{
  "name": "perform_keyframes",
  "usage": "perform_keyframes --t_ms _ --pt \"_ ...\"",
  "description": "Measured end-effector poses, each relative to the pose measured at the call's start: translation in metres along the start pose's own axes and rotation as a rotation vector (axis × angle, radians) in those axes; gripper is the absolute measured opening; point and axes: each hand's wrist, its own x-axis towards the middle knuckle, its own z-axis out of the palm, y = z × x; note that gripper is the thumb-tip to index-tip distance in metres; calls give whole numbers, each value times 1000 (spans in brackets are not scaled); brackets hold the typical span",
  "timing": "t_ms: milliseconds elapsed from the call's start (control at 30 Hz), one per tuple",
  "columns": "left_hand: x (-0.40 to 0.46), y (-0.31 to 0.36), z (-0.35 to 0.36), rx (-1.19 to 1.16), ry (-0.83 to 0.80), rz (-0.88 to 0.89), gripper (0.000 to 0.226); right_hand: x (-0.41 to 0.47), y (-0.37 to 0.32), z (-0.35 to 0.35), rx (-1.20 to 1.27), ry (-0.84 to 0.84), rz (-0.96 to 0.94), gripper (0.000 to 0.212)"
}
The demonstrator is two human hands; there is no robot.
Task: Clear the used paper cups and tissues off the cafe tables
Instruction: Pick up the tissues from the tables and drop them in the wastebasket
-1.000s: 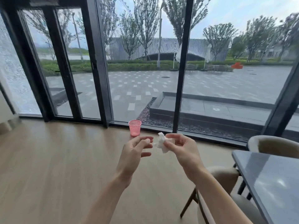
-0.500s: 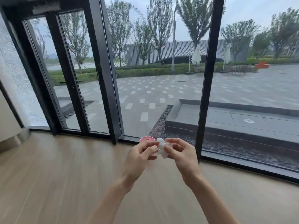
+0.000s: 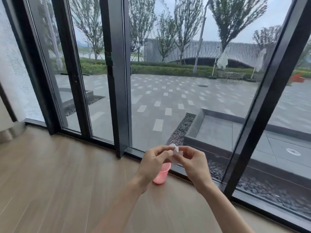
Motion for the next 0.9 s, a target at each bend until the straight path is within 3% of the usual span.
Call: perform_keyframes --t_ms 400,900 --pt "318 -32 -62 96 101 -99 20 307 79 23 -70 47 60 18" --pt "684 -223 -65 73 306 -365 21 668 305 41 -58 -113 357 16"
